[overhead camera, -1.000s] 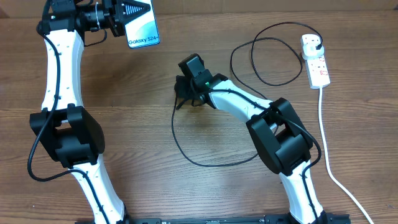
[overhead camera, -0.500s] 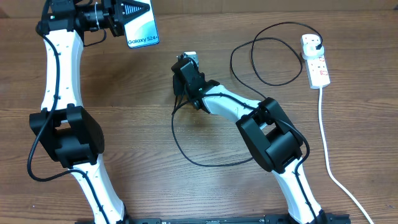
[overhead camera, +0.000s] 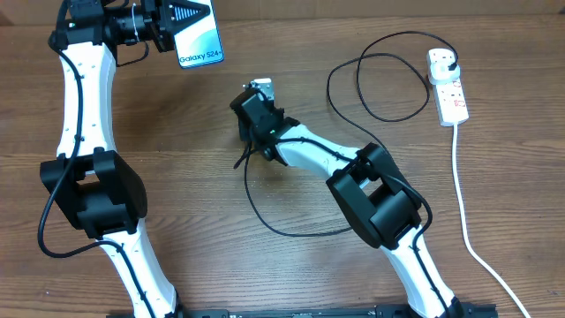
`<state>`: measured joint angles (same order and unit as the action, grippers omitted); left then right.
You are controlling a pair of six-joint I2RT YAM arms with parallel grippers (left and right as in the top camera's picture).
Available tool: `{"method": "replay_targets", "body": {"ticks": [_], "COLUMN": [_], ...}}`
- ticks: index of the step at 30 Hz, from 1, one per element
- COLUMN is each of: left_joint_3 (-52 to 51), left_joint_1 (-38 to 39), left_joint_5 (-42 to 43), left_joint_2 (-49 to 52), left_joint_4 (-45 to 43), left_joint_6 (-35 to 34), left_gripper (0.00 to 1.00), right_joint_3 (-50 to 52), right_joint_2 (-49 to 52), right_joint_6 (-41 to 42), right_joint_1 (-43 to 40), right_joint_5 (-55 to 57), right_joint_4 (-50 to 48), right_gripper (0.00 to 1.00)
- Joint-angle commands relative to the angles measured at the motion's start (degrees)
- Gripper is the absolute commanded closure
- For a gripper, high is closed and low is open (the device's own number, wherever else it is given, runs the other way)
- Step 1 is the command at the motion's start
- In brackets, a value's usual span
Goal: Plug charger to phone and switch on socket
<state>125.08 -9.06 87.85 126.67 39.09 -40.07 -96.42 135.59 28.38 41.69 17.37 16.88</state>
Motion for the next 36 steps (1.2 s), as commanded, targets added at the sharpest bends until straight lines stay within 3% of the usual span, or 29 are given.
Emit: {"method": "replay_targets", "body": {"ticks": [1, 9, 14, 31, 35, 36], "left_joint_3": [0.26, 0.26, 0.28, 0.26, 0.28, 0.26], "left_joint_1": [-0.35, -0.35, -0.33, -0.28, -0.28, -0.28], "left_joint_5": [1.57, 2.05, 2.25, 2.23, 2.23, 2.23], "left_joint_2": [-1.16, -1.16, -1.16, -1.16, -1.16, -1.16], "left_joint_4": [-0.35, -0.33, -0.33, -0.33, -0.33, -0.33], "left_joint_6": [1.33, 1.33, 1.33, 1.33, 1.33, 1.33], "left_gripper": [0.96, 0.96, 0.96, 0.96, 0.96, 0.96], "right_joint_3": [0.85, -12.7, -13.73, -8.81, -8.79, -8.79], "right_joint_2": [4.57, 2.73, 2.8, 3.32, 3.74, 3.72], "right_joint_6": [6.82, 9.05, 5.62, 4.57, 4.57, 4.57], "right_joint_1": [0.24, -3.28, -4.83, -5.07, -5.07, -5.07], "right_joint_5": [-6.21, -15.85, -23.93, -20.81, -20.9, -20.96], "right_joint_4": [7.26, 33.11, 39.98, 36.35, 36.79, 36.92], "right_gripper": [0.96, 0.96, 0.96, 0.88, 0.89, 0.93]}}
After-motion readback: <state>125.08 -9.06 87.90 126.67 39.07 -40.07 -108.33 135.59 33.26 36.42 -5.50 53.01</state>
